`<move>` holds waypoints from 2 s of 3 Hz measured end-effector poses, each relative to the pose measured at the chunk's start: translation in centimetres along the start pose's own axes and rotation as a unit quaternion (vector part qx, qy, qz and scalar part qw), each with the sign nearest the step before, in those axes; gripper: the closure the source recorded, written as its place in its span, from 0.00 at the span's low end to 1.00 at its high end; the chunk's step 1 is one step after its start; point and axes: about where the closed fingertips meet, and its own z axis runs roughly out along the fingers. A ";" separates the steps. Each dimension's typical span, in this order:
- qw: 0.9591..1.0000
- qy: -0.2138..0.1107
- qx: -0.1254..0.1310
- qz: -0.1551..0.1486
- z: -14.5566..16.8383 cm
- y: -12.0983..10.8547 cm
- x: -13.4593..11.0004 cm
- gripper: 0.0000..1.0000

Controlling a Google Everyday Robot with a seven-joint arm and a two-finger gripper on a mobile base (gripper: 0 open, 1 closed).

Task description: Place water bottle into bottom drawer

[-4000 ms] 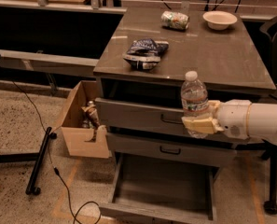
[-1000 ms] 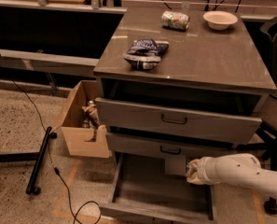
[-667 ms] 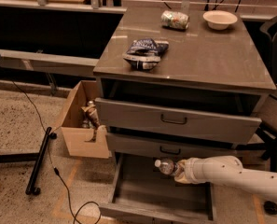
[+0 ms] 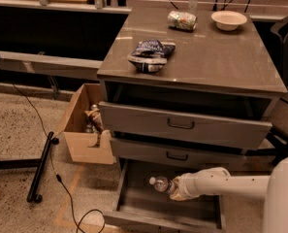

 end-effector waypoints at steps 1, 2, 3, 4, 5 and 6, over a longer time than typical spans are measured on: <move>1.000 0.003 -0.018 0.007 2.9 1.0 -0.1 1.00; 0.999 0.013 -0.028 0.017 6.0 1.2 0.1 1.00; 0.999 0.017 -0.039 0.028 8.5 1.6 0.1 1.00; 0.998 0.017 -0.042 0.038 10.6 1.9 -0.1 1.00; 0.998 0.014 -0.032 0.042 12.2 1.5 0.2 0.84; 0.999 0.014 -0.029 0.043 13.3 1.5 0.6 0.61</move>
Offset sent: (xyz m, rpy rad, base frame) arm 0.0176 0.0363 -0.0878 -0.0288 0.1005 -0.0330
